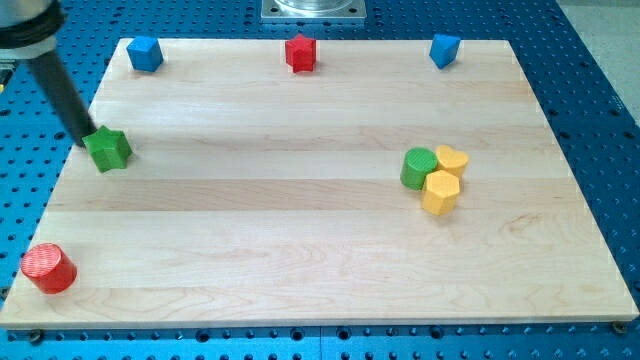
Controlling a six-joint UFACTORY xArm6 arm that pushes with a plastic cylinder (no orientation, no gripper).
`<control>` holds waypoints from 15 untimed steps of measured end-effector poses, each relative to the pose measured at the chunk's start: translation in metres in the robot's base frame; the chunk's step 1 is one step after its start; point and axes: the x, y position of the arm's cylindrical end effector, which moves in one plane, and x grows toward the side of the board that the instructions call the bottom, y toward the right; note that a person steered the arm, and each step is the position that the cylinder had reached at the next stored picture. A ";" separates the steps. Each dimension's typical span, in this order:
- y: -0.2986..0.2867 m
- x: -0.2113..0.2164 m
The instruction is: Push the green star into the green circle
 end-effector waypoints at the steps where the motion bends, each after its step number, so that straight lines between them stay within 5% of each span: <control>1: 0.052 0.033; 3: -0.028 0.043; 5: 0.150 0.072; 6: 0.103 0.069; 7: 0.133 0.052; 9: 0.308 0.033; 11: 0.273 0.024; 12: 0.193 -0.009; 13: 0.133 0.032; 15: 0.257 0.051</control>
